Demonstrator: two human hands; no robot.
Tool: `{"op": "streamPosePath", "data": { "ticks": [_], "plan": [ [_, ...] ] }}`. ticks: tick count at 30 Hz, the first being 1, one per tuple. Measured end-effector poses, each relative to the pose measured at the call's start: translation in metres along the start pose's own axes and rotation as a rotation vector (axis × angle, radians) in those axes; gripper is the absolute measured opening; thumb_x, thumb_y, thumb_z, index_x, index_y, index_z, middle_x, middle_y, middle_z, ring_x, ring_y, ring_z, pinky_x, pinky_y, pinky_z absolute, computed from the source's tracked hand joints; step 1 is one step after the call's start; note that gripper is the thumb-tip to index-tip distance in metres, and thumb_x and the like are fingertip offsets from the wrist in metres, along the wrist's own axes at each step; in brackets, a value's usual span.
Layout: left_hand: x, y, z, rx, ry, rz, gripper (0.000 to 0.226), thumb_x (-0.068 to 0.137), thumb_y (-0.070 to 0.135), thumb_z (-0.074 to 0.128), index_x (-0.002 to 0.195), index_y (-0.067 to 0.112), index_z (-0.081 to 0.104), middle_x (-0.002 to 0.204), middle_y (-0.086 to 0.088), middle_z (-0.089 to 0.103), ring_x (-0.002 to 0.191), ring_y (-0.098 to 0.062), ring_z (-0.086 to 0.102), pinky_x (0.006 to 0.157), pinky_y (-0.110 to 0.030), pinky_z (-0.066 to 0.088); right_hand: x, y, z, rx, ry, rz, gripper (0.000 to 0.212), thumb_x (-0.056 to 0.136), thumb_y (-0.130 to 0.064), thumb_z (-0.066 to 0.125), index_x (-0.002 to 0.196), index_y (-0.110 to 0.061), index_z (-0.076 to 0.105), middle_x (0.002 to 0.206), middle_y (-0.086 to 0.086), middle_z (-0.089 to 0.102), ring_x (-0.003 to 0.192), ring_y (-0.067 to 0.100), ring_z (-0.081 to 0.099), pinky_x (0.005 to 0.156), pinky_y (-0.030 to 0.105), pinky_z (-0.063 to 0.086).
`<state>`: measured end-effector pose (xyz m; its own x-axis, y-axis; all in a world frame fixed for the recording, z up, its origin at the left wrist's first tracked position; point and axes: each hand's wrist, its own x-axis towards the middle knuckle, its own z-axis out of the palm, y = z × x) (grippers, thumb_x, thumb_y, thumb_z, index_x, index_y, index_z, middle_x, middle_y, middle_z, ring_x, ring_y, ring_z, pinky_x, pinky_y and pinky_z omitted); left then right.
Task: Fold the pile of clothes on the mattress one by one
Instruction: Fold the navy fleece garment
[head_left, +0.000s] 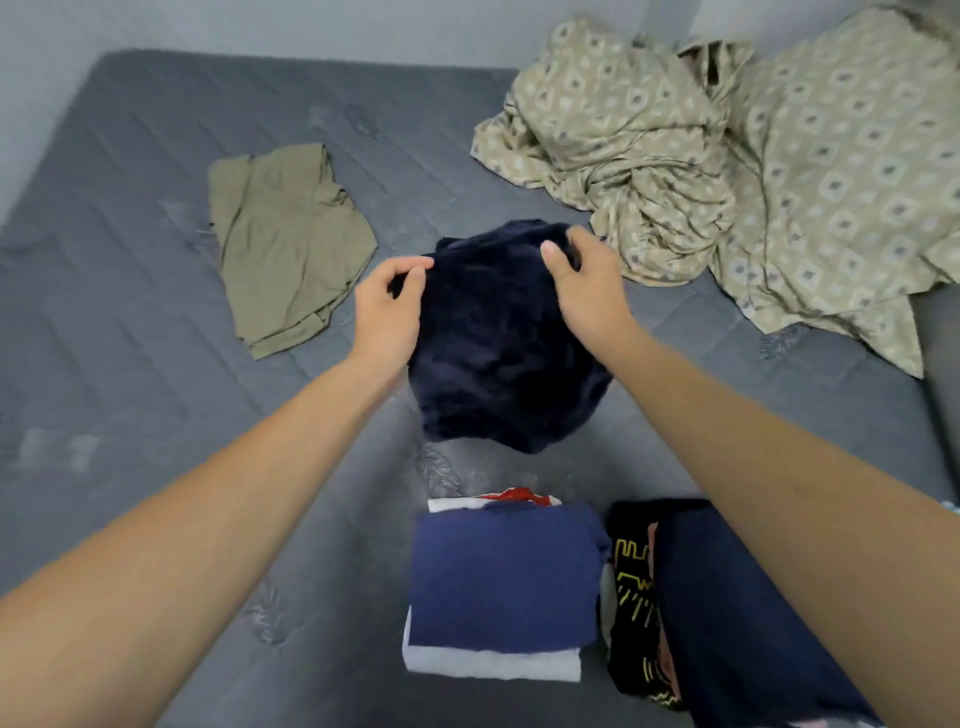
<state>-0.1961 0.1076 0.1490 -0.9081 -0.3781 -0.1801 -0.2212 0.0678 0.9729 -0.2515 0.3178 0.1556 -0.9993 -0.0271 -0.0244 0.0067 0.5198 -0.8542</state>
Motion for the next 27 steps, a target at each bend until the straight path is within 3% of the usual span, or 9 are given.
{"op": "streamPosePath", "data": {
  "ticks": [3,7,10,13,15,20,22,25,27],
  "plan": [
    [-0.001,0.027,-0.061,-0.110,-0.089,-0.090,0.021,0.086,0.033,0.078,0.107,0.033,0.075,0.128,-0.008,0.068,0.124,-0.021,0.063,0.106,-0.042,0.054,-0.015,-0.061,0.020,-0.033,0.011,0.059,0.038,0.107,-0.035,0.052,0.075,-0.025,0.033,0.071,-0.012,0.033,0.064,0.006,0.033,0.061,0.027,0.028],
    [-0.016,0.060,-0.142,-0.168,-0.281,-0.223,0.043,0.081,0.030,0.088,0.118,0.037,0.066,0.124,-0.015,0.068,0.108,-0.024,0.072,0.096,-0.041,0.060,-0.037,-0.131,0.058,-0.031,0.057,0.113,0.036,0.105,-0.037,0.054,0.077,-0.021,0.037,0.069,-0.007,0.032,0.064,0.012,0.032,0.063,0.034,0.027],
    [-0.030,0.085,-0.201,-0.225,-0.257,-0.267,0.039,0.090,0.017,0.080,0.125,0.025,0.064,0.116,-0.019,0.073,0.098,-0.029,0.074,0.084,-0.039,0.062,-0.059,-0.183,0.089,0.102,0.094,0.183,0.038,0.099,-0.039,0.058,0.072,-0.023,0.037,0.067,-0.005,0.032,0.065,0.014,0.034,0.067,0.035,0.029],
    [-0.042,0.123,-0.260,-0.468,-0.237,-0.285,0.034,0.098,0.019,0.070,0.131,0.019,0.064,0.122,-0.011,0.072,0.111,-0.028,0.070,0.097,-0.041,0.058,-0.077,-0.240,0.111,0.186,0.139,0.263,0.042,0.098,-0.034,0.061,0.066,-0.023,0.035,0.066,0.000,0.030,0.066,0.019,0.033,0.063,0.034,0.027],
    [-0.053,0.149,-0.302,-0.555,-0.359,-0.239,0.040,0.099,0.026,0.066,0.138,0.026,0.059,0.129,-0.005,0.069,0.118,-0.024,0.067,0.103,-0.041,0.055,-0.082,-0.272,0.119,0.262,0.187,0.315,0.048,0.095,-0.026,0.064,0.061,-0.026,0.031,0.064,0.001,0.028,0.067,0.022,0.032,0.064,0.035,0.027],
    [-0.079,0.208,-0.379,-0.307,-0.579,-0.132,0.057,0.097,0.016,0.070,0.144,0.041,0.052,0.129,-0.006,0.072,0.118,-0.030,0.070,0.088,-0.038,0.060,-0.101,-0.352,0.120,0.468,0.247,0.450,0.016,0.091,-0.011,0.068,0.079,-0.012,0.057,0.083,0.012,0.056,0.073,0.022,0.056,0.067,0.037,0.045],
    [-0.085,0.231,-0.390,-0.362,-0.500,-0.067,0.054,0.096,0.010,0.070,0.141,0.036,0.056,0.126,-0.010,0.073,0.112,-0.028,0.072,0.083,-0.033,0.059,-0.117,-0.384,0.119,0.560,0.191,0.482,0.006,0.092,-0.011,0.068,0.091,-0.009,0.062,0.078,0.009,0.062,0.069,0.023,0.059,0.065,0.034,0.048],
    [-0.091,0.265,-0.395,-0.555,-0.340,-0.019,0.042,0.100,0.006,0.063,0.137,0.027,0.061,0.127,-0.012,0.072,0.108,-0.025,0.072,0.080,-0.034,0.060,-0.157,-0.439,0.116,0.653,-0.094,0.367,0.016,0.101,-0.021,0.061,0.087,-0.015,0.064,0.068,-0.001,0.066,0.069,0.020,0.062,0.061,0.028,0.049],
    [-0.096,0.283,-0.400,-0.613,-0.249,-0.003,0.033,0.104,0.003,0.055,0.130,0.020,0.064,0.119,-0.014,0.073,0.101,-0.026,0.073,0.075,-0.035,0.060,-0.190,-0.470,0.116,0.646,-0.266,0.221,0.024,0.108,-0.031,0.050,0.098,-0.018,0.068,0.085,-0.003,0.074,0.081,0.016,0.070,0.072,0.030,0.056]
  ]
}}
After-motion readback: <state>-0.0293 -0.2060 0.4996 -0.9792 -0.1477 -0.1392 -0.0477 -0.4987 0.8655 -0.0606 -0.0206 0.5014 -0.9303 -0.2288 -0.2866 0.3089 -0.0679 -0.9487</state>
